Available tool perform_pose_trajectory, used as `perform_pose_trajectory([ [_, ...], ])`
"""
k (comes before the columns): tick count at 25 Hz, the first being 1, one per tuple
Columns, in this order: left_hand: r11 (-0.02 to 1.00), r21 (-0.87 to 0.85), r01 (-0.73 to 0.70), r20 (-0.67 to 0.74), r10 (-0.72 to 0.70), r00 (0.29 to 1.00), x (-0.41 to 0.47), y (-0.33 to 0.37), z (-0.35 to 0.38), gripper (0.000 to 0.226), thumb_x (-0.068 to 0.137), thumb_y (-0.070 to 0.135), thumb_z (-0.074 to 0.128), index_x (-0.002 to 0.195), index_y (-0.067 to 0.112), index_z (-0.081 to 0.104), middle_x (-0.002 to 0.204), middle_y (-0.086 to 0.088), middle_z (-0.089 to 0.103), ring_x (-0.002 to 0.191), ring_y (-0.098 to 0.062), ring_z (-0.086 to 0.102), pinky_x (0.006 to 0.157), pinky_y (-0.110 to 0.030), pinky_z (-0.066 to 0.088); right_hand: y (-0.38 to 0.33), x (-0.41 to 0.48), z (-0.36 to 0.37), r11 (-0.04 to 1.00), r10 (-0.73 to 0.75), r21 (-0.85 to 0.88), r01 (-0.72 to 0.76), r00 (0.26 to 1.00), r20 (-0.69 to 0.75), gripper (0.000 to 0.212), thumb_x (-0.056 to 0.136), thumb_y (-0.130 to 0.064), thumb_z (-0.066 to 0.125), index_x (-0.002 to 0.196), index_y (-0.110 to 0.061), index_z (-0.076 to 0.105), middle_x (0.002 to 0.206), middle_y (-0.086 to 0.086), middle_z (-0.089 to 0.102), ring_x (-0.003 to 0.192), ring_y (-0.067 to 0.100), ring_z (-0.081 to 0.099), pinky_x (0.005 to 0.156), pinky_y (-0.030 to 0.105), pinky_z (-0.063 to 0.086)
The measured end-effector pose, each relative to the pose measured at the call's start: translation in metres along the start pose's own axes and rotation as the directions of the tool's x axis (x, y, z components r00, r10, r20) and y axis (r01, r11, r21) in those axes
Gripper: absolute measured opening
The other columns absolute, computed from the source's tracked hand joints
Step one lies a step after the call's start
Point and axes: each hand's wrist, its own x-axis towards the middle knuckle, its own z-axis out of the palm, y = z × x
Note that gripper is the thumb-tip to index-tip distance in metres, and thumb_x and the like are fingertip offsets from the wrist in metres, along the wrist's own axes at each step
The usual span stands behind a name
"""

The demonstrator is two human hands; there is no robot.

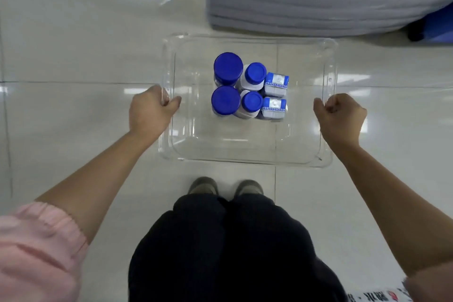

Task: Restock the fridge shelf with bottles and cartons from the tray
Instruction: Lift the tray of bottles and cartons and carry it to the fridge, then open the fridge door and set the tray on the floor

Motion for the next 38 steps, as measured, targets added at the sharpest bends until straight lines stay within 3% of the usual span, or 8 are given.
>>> perform_pose_trajectory([
  [5,1.000,-0.013,0.001,0.004,-0.001,1.000,0.029,-0.032,0.060,0.032,0.083,0.035,0.062,0.071,0.007,0.052,0.068,-0.020,0.066,0.072,-0.035,0.064,0.072,-0.042,0.051,0.030,0.007,0.063,0.999,-0.034,-0.037,0.034,0.999,0.002,0.026,0.079,-0.015,0.063,0.060,-0.006,0.047,0.046,-0.009,0.038,0.041,0.010,0.039,0.053,0.001,0.031],
  [14,1.000,-0.011,0.014,0.010,-0.014,1.000,0.030,-0.043,0.079,0.029,0.085,0.034,0.060,0.075,0.009,0.049,0.063,-0.007,0.054,0.066,-0.033,0.059,0.060,-0.031,0.039,0.040,0.002,0.079,0.999,0.047,-0.025,-0.046,0.997,0.053,0.030,0.083,-0.021,0.062,0.066,-0.008,0.042,0.051,-0.003,0.040,0.046,0.015,0.038,0.048,0.015,0.034],
  [18,0.997,0.062,0.036,0.124,-0.044,0.991,0.020,-0.025,0.045,0.034,0.087,0.035,0.057,0.108,0.008,0.054,0.087,-0.005,0.065,0.092,-0.033,0.063,0.071,-0.035,0.045,0.014,0.004,0.044,0.987,0.069,-0.157,-0.035,0.973,0.218,0.025,0.085,-0.027,0.063,0.096,-0.006,0.056,0.085,0.007,0.061,0.076,0.026,0.057,0.066,0.028,0.041],
  [20,0.998,0.032,0.061,0.096,-0.064,0.993,0.005,-0.013,0.009,0.039,0.088,0.026,0.055,0.123,0.010,0.050,0.106,-0.005,0.068,0.100,-0.030,0.062,0.077,-0.037,0.047,-0.012,0.006,0.008,0.985,0.031,-0.172,0.007,0.975,0.219,0.030,0.087,-0.025,0.062,0.111,-0.008,0.057,0.106,0.008,0.063,0.089,0.023,0.059,0.071,0.028,0.041],
  [26,0.953,-0.302,-0.006,0.002,0.007,1.000,-0.069,0.089,-0.180,0.022,0.088,0.012,0.056,0.108,0.018,0.060,0.088,-0.005,0.068,0.081,-0.025,0.067,0.073,-0.031,0.049,-0.146,-0.009,-0.169,0.987,-0.138,-0.049,0.150,0.969,0.203,0.024,0.089,-0.017,0.059,0.112,-0.011,0.060,0.104,0.005,0.065,0.083,0.014,0.057,0.071,0.028,0.046],
  [30,0.890,-0.400,-0.216,-0.178,0.156,0.972,-0.106,0.196,-0.332,0.023,0.086,0.012,0.061,0.096,0.032,0.060,0.080,0.008,0.067,0.077,-0.005,0.063,0.063,-0.005,0.040,-0.260,-0.018,-0.291,0.948,-0.317,0.023,0.316,0.939,0.131,0.024,0.087,-0.014,0.061,0.112,-0.013,0.060,0.106,0.003,0.064,0.088,0.016,0.059,0.073,0.033,0.050],
  [34,0.772,-0.441,-0.458,-0.371,0.308,0.876,-0.135,0.306,-0.471,0.031,0.086,0.013,0.063,0.088,0.043,0.058,0.078,0.012,0.066,0.074,0.004,0.060,0.059,-0.003,0.041,-0.367,-0.006,-0.398,0.868,-0.496,0.034,0.496,0.868,-0.008,0.025,0.086,-0.013,0.063,0.110,-0.014,0.061,0.106,0.002,0.066,0.092,0.023,0.064,0.074,0.031,0.049],
  [38,0.633,-0.368,-0.681,-0.592,0.405,0.697,-0.156,0.397,-0.581,0.025,0.087,0.016,0.061,0.090,0.040,0.059,0.079,0.012,0.066,0.073,0.000,0.062,0.059,-0.005,0.043,-0.461,0.013,-0.489,0.753,-0.638,0.029,0.658,0.740,-0.213,0.022,0.089,-0.015,0.060,0.111,-0.014,0.061,0.102,-0.001,0.064,0.086,0.013,0.060,0.069,0.027,0.049],
])
